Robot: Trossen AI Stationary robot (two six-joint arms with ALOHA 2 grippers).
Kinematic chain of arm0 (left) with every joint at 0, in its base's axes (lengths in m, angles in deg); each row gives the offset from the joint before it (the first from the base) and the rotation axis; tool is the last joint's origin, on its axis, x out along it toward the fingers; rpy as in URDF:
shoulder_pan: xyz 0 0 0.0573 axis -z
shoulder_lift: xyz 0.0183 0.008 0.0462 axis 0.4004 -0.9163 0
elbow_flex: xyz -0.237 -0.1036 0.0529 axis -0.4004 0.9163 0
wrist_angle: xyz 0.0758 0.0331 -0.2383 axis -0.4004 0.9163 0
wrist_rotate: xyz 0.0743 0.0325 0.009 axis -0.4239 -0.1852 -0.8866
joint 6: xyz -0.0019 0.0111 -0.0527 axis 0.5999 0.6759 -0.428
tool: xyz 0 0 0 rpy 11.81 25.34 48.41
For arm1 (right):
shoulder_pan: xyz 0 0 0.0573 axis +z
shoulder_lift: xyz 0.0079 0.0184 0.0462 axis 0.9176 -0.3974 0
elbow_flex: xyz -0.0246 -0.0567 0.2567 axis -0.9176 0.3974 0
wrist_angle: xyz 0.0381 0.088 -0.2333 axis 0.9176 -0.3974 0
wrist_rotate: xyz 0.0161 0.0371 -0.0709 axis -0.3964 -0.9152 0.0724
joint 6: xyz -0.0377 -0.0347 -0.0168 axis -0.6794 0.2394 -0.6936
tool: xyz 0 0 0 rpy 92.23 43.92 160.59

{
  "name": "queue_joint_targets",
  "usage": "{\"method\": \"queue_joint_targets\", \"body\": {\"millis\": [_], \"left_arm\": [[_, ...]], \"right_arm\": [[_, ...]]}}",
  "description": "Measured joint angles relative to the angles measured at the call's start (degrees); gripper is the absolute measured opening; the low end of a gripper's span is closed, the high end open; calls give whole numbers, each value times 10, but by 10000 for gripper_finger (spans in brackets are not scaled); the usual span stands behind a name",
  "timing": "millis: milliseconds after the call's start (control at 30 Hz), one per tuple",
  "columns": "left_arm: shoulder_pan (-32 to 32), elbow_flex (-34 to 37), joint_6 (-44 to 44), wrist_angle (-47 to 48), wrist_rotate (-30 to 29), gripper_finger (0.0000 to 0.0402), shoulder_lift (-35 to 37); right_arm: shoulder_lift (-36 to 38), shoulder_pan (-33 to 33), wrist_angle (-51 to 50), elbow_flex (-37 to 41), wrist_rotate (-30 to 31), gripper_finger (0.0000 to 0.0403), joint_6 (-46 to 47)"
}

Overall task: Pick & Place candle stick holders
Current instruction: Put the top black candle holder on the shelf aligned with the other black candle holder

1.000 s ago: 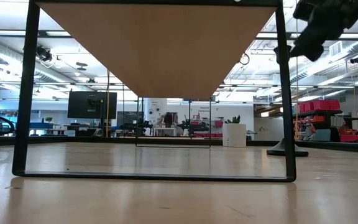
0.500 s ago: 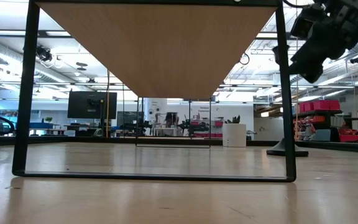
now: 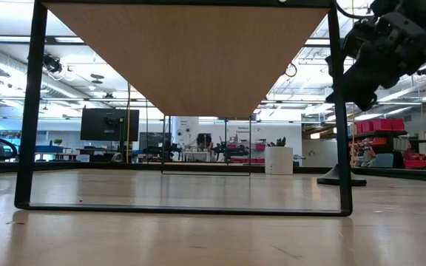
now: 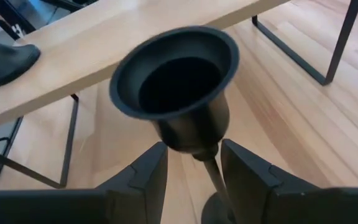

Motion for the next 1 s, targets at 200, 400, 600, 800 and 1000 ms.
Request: {"method": "queue_joint_targets", "body": {"millis": [200,400,600,800,1000], "left_arm": [[0,0,1,0,0,197,0],[0,0,6,0,0,197,0],[0,0,5,0,0,197,0],[0,0,5,0,0,197,0],[0,0,5,0,0,197,0]], "right_arm": [[-18,0,9,3,4,148,11],[-20,0,9,3,3,148,11],[-20,0,13,3,1,140,11],[-20,-1,13,3,1,90,11],[-20,-1,15,3,6,27,9]]}}
